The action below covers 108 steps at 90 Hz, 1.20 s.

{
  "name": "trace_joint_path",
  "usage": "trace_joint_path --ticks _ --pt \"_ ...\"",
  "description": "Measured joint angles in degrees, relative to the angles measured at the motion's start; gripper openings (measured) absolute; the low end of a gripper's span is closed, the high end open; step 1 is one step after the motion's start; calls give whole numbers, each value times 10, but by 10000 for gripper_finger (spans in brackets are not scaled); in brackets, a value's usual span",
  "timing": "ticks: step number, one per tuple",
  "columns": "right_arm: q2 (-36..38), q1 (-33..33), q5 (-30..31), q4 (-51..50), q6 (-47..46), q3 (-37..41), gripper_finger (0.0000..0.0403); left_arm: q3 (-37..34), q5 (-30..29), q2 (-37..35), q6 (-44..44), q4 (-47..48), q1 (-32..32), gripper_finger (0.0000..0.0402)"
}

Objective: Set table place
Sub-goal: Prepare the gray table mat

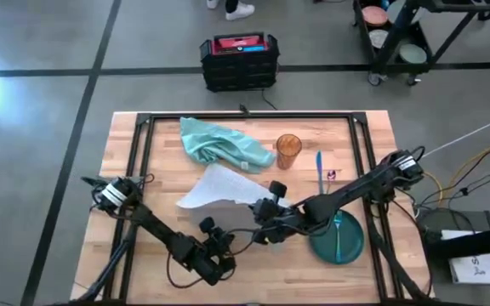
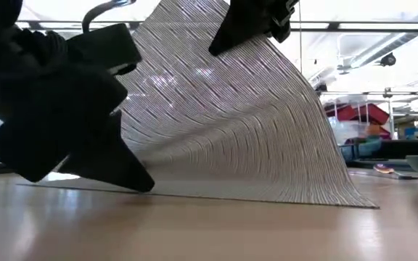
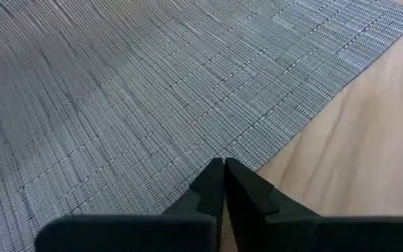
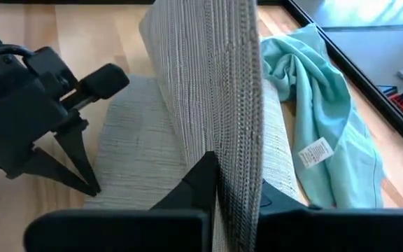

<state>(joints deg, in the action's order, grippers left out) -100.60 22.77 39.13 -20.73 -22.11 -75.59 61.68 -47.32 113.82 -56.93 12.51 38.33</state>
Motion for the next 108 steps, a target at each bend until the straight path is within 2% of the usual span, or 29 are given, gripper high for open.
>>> trace_joint_path --ticks 16,28,42,57,71,108 --pt "0 -2 0 0 -6 0 0 -5 5 -4 -1 1 -5 0" --pt "0 -2 0 0 -9 0 0 -10 41 -2 -2 -3 -7 0" --pt "1 -2 0 0 -9 0 0 -12 50 -4 -2 -3 -1 0" --pt "5 -2 -1 -6 -39 0 0 -11 98 -12 10 -1 10 0" --pt "17 -2 0 -19 -55 0 0 -11 123 -28 -10 39 35 0" --pt "31 3 -8 -129 -193 0 0 -13 166 -65 -58 155 88 0"
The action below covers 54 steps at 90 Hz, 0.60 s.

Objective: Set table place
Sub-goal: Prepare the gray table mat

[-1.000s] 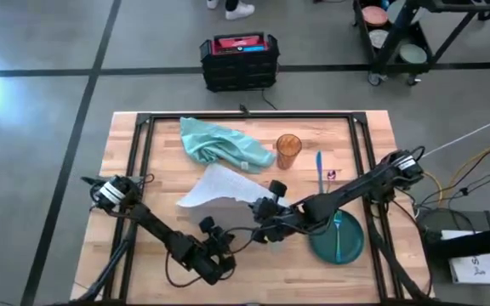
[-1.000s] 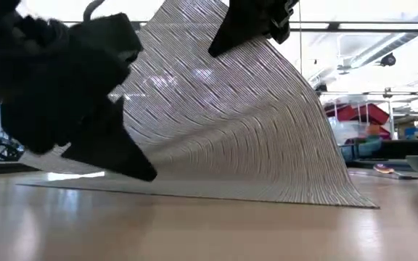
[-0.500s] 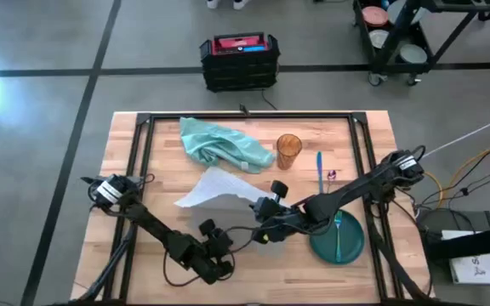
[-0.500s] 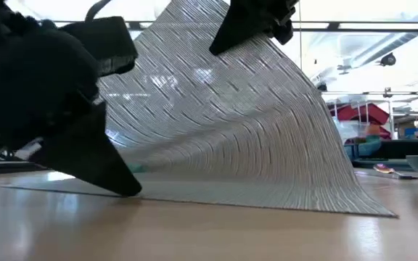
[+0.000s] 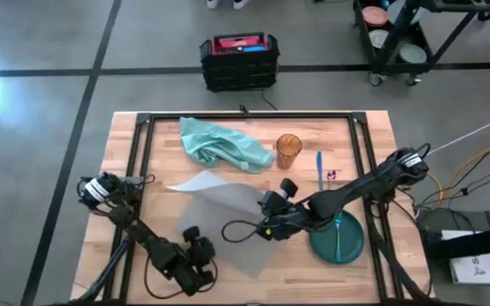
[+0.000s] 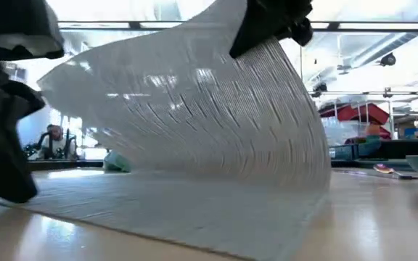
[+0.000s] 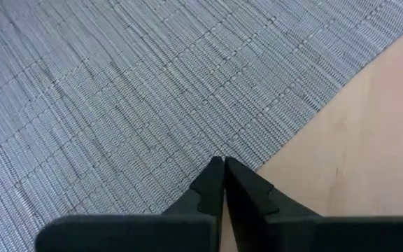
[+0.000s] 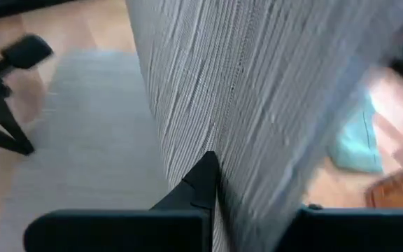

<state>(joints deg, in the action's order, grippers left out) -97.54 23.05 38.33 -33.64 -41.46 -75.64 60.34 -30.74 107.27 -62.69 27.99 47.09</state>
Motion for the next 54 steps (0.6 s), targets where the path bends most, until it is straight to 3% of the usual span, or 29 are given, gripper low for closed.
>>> trace_joint_path --ticks 40,54 --pt "-5 11 -9 -68 -59 0 0 -1 19 -24 -7 7 15 0" --pt "-5 11 -9 -68 -59 0 0 -1 -62 -61 -28 3 15 0"
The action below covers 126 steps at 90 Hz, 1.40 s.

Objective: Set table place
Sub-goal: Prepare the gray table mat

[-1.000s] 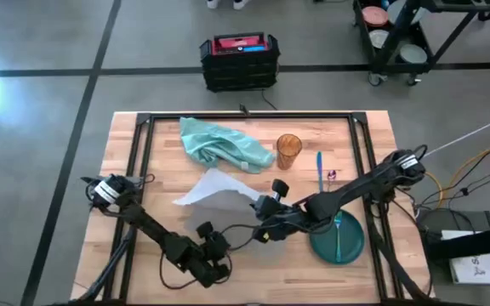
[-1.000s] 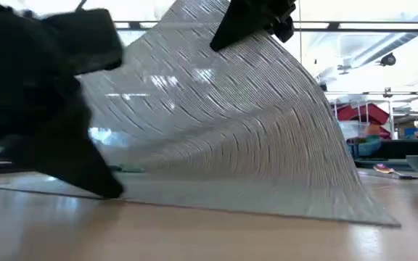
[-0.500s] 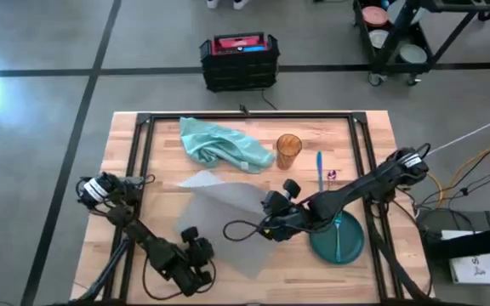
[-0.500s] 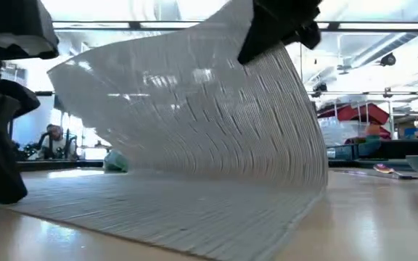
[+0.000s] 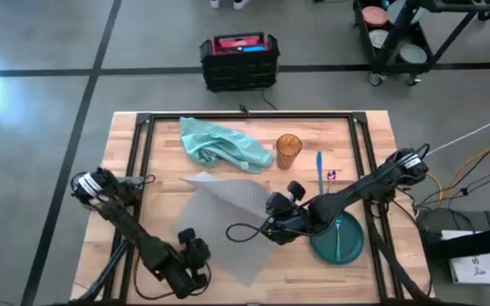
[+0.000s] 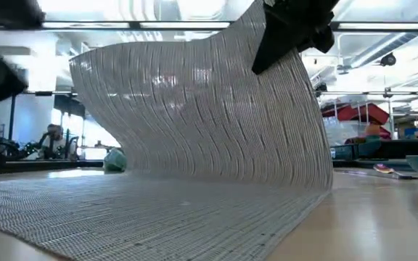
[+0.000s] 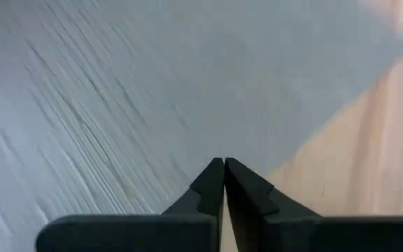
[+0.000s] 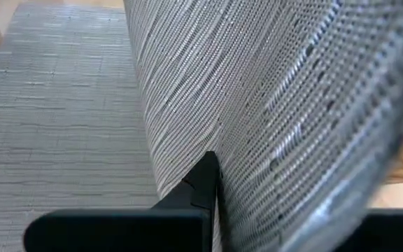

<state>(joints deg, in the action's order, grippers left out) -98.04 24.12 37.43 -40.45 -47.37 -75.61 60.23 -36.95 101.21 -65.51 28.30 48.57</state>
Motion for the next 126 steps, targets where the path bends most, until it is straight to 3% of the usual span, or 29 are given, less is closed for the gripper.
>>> trace_joint_path --ticks 11,22,32,43,83,109,126 --pt "0 0 0 0 0 0 0 0 -66 -10 -18 -23 -6 0" --pt "0 0 0 1 2 0 0 0 -69 14 -17 -60 -18 0" --pt "0 0 0 0 8 0 0 -1 -44 51 -11 -108 -28 0" --pt "0 0 0 -2 14 0 0 -1 27 81 -18 -126 -32 0" --pt "-1 35 -76 -102 -37 0 0 0 127 36 -50 -13 -1 0" --pt "-1 64 -96 -113 -41 1 0 0 154 8 -126 104 26 0" --pt "-1 70 -114 -118 -62 16 0 0 136 -10 -162 143 30 0"
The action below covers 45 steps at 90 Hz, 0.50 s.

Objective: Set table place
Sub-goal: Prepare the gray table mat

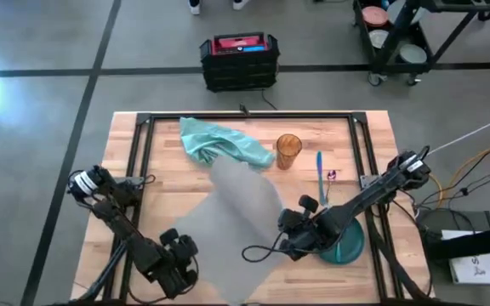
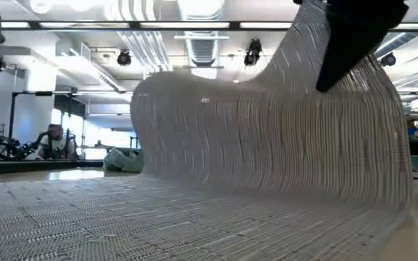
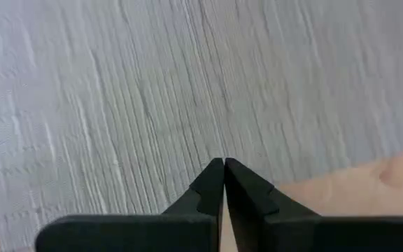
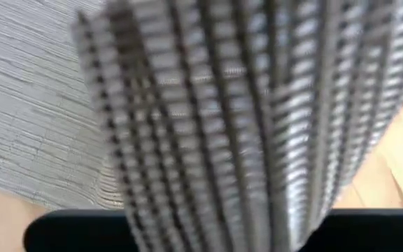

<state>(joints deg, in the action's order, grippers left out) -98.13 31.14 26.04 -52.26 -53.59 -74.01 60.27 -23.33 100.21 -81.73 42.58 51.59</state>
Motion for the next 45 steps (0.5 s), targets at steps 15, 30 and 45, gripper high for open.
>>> trace_joint_path --ticks 15,30,45 --pt "-2 5 -6 0 -20 14 0 0 -23 -12 0 2 0 0" --pt "-2 5 -7 1 -25 20 0 0 -42 -15 0 4 0 0" --pt "-2 5 -6 0 -29 20 0 3 -63 -24 0 4 0 0"
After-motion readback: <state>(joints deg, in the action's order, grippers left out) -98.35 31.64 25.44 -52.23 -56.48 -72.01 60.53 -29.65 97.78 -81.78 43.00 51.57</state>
